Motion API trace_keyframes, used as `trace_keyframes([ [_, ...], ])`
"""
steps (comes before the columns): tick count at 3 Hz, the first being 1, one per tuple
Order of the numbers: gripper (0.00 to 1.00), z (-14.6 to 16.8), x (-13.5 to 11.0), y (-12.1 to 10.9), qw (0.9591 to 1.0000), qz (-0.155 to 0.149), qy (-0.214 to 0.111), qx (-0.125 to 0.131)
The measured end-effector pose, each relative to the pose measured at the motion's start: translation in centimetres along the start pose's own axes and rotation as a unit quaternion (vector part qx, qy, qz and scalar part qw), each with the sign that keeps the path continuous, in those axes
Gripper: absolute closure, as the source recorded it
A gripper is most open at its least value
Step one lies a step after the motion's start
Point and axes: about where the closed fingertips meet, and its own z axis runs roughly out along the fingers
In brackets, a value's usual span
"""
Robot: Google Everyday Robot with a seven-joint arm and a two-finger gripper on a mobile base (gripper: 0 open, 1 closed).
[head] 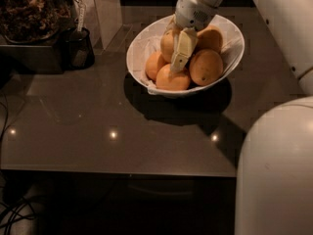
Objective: Pick orange from white bowl
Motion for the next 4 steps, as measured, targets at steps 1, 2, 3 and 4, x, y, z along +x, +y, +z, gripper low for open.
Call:
trace_keyframes([
  [1, 1.00, -0.8, -0.3, -0.6, 1.0000, 0.000, 0.000, 0.000],
  [2, 1.00, -1.5, -0.6, -1.1, 1.0000, 0.000, 0.000, 0.000],
  [3, 1.00, -1.5, -0.6, -1.1, 1.0000, 0.000, 0.000, 0.000],
  [4, 1.00, -1.8, -1.1, -2.1, 0.9997, -0.002, -0.009, 0.024],
])
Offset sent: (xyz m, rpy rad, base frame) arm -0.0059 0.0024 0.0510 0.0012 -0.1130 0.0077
